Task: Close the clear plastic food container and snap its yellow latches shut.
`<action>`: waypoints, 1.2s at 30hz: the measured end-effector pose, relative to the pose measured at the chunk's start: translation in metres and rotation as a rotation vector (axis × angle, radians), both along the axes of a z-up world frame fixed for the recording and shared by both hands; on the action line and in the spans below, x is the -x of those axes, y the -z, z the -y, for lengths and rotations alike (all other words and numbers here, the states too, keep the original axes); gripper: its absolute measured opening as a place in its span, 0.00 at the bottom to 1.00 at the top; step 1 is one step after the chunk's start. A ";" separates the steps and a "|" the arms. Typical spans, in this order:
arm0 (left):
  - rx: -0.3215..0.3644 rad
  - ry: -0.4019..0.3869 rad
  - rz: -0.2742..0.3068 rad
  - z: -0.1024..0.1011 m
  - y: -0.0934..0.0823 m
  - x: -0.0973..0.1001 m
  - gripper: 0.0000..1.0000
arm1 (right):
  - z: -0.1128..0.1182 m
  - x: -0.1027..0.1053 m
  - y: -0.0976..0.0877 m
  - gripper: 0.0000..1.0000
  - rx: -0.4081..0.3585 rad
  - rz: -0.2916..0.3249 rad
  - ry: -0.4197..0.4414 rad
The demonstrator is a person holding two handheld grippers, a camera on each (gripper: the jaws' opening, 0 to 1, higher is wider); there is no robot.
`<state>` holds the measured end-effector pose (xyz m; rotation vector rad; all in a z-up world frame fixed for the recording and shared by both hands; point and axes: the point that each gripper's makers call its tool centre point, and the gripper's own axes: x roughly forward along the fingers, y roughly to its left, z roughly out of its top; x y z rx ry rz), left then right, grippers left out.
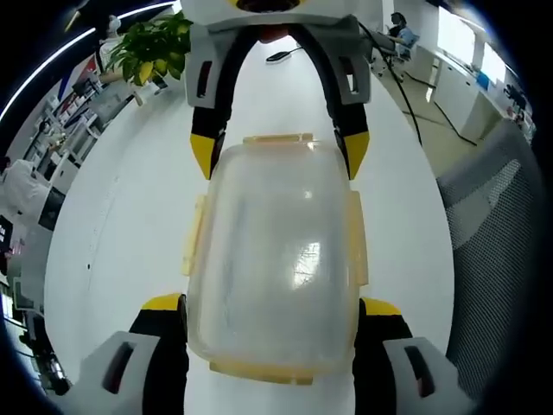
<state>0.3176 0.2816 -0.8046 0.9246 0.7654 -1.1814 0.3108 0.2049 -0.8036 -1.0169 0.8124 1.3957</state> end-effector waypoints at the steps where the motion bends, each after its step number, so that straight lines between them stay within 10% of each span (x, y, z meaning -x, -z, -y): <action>1: -0.001 -0.002 0.001 -0.003 0.000 0.001 0.75 | -0.003 0.001 0.000 0.73 0.000 0.000 -0.002; 36: -0.150 -0.038 0.077 -0.111 0.009 -0.015 0.78 | -0.111 -0.011 0.001 0.73 -0.030 0.023 0.020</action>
